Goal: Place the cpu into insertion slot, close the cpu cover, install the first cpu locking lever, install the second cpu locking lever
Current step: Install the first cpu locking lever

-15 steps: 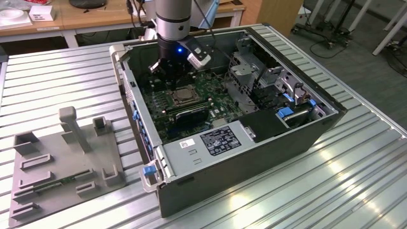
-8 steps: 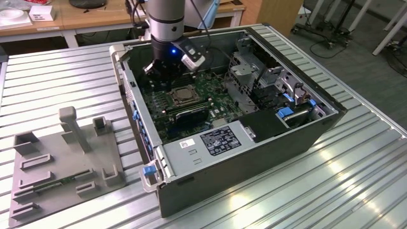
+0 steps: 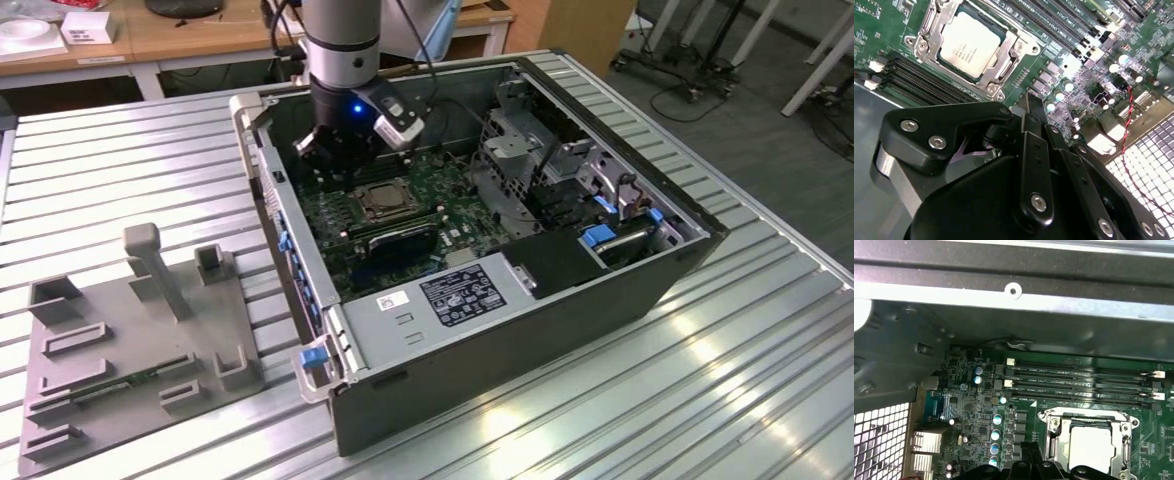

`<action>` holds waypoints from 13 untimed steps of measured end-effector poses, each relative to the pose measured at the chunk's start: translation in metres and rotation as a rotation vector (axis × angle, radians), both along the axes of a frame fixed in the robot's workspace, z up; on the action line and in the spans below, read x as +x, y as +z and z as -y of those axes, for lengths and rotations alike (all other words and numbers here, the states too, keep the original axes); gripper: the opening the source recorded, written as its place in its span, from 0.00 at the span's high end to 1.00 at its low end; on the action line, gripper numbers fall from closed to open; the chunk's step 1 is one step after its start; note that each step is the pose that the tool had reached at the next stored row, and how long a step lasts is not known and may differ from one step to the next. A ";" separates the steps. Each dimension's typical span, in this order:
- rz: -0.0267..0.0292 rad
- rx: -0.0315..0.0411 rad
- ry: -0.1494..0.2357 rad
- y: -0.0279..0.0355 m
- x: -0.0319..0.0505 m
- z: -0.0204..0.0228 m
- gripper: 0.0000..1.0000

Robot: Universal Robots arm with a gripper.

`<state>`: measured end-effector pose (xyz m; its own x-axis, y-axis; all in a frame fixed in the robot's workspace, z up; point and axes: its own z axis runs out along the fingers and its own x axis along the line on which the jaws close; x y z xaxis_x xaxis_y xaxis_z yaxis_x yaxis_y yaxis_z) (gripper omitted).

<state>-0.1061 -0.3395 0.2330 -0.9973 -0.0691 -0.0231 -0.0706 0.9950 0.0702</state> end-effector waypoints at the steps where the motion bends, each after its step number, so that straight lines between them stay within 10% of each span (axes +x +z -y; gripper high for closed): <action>1: 0.0005 0.0103 0.000 0.0000 -0.0001 0.0000 0.90; 4: 0.0014 0.0485 0.000 0.0001 -0.0004 0.0000 0.90; 13: 0.0139 0.0498 0.000 0.0001 -0.0093 0.0000 0.90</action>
